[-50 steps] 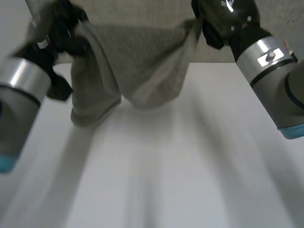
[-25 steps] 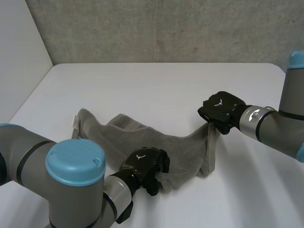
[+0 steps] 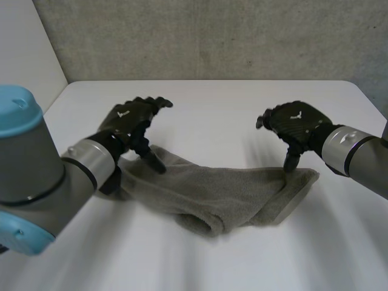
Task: Fold the towel.
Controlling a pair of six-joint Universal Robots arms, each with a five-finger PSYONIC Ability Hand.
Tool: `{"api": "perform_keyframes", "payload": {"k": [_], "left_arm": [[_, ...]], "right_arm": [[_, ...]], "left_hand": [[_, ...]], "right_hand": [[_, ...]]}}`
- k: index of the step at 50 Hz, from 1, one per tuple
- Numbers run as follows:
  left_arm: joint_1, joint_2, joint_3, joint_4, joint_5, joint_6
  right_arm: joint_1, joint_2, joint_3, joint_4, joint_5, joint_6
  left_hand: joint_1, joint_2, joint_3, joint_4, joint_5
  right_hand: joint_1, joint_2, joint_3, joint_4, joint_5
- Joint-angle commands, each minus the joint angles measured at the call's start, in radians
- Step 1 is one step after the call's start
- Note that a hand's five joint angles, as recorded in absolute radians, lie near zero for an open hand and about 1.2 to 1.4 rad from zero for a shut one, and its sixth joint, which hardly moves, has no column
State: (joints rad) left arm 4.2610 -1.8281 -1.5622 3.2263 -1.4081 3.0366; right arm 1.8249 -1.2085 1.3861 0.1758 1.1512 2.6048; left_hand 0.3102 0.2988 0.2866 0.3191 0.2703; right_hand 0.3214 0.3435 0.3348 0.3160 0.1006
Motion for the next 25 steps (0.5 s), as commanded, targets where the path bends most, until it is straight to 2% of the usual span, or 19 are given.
{"api": "perform_keyframes", "payload": {"k": [1,7,9,10,12,15,17,25], "left_arm": [[0.092,-0.088,0.076,-0.013,0.104,0.019],[0.097,-0.174,0.145,-0.068,0.106,0.047],[0.115,-0.242,0.195,-0.137,0.106,0.118],[0.115,-0.243,0.195,-0.137,0.106,0.119],[0.132,-0.296,0.232,-0.189,0.103,0.212],[0.137,-0.313,0.246,-0.206,0.097,0.255],[0.145,-0.341,0.269,-0.221,0.092,0.315],[0.157,-0.356,0.271,-0.261,0.093,0.375]], "right_arm": [[0.013,-0.028,0.037,-0.05,0.013,0.141],[0.013,-0.009,0.041,-0.056,0.022,0.139],[0.013,0.03,0.033,-0.056,0.038,0.118],[0.013,0.03,0.033,-0.056,0.038,0.118],[0.011,0.07,0.027,-0.052,0.056,0.057],[0.008,0.083,0.028,-0.052,0.071,0.017],[-0.001,0.093,0.033,-0.05,0.114,-0.06],[-0.006,0.165,0.039,-0.041,0.168,-0.143]], "left_hand": [[-0.029,-0.018,-0.006,-0.038,-0.164],[0.062,0.073,0.085,0.053,-0.073],[0.077,0.088,0.1,0.068,-0.058],[0.077,0.088,0.1,0.068,-0.058],[0.065,0.076,0.088,0.056,-0.07],[0.062,0.073,0.085,0.053,-0.073],[0.053,0.064,0.077,0.044,-0.082],[0.053,0.064,0.077,0.044,-0.082]], "right_hand": [[-0.075,-0.097,-0.088,-0.07,-0.029],[-0.075,-0.097,-0.088,-0.07,-0.029],[-0.075,-0.097,-0.088,-0.07,-0.029],[-0.075,-0.097,-0.088,-0.07,-0.029],[-0.075,-0.097,-0.088,-0.07,-0.029],[-0.075,-0.097,-0.088,-0.07,-0.029],[-0.081,-0.103,-0.094,-0.075,-0.035],[-0.087,-0.109,-0.1,-0.081,-0.04]]}}
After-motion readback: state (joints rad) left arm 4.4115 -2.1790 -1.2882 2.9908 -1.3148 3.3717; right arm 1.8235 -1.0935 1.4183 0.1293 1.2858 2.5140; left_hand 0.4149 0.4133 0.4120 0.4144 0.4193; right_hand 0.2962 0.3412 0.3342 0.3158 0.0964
